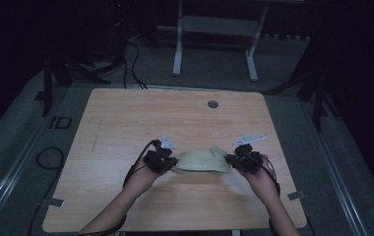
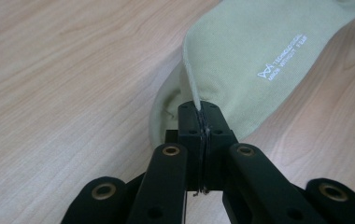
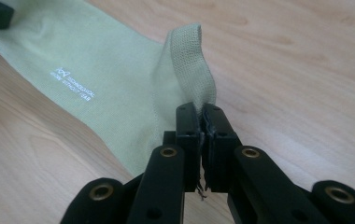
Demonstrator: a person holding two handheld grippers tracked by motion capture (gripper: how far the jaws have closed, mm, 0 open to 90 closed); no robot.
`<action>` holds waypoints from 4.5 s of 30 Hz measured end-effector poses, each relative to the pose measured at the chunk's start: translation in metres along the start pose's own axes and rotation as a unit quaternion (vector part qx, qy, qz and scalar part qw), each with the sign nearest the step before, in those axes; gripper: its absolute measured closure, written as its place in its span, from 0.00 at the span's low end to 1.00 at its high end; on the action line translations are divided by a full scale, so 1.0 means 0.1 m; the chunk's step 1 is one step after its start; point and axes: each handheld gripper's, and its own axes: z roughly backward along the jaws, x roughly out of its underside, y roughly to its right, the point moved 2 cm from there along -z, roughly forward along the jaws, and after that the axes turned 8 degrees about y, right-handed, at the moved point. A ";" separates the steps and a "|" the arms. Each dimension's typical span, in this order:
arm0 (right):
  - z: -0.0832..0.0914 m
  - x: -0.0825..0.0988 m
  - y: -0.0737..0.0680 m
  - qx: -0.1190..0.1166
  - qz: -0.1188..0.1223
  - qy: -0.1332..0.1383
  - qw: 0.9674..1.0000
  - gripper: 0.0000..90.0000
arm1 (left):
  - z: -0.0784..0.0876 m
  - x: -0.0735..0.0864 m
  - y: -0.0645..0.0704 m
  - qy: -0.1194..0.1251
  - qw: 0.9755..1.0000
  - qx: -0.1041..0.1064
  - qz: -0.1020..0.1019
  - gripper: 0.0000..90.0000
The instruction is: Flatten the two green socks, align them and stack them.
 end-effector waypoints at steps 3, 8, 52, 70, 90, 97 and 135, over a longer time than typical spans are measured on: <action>-0.10 0.06 0.00 0.001 -0.001 -0.010 1.000 0.96 | -0.06 0.03 -0.03 -0.005 1.000 -0.001 0.002 0.98; -0.24 0.13 0.03 -0.005 -0.011 -0.021 1.000 0.96 | -0.13 0.09 -0.07 -0.012 1.000 -0.007 0.007 0.98; -0.28 0.05 0.12 -0.015 -0.011 -0.008 1.000 0.47 | -0.03 0.15 -0.12 0.016 0.999 0.013 0.041 0.54; -0.25 0.11 -0.01 -0.058 0.050 -0.002 0.997 0.15 | 0.07 0.25 -0.08 0.049 0.998 -0.017 0.032 0.13; 0.04 0.50 0.33 -0.015 0.026 0.009 1.000 0.15 | 0.32 0.62 -0.20 0.040 0.997 -0.050 0.047 0.03; 0.11 0.64 0.41 -0.006 0.012 0.015 1.000 0.15 | 0.41 0.76 -0.23 0.032 0.997 -0.058 0.042 0.03; 0.43 1.24 0.68 0.056 -0.057 0.050 0.996 0.14 | 1.13 1.66 -0.54 0.070 0.981 -0.145 0.112 0.04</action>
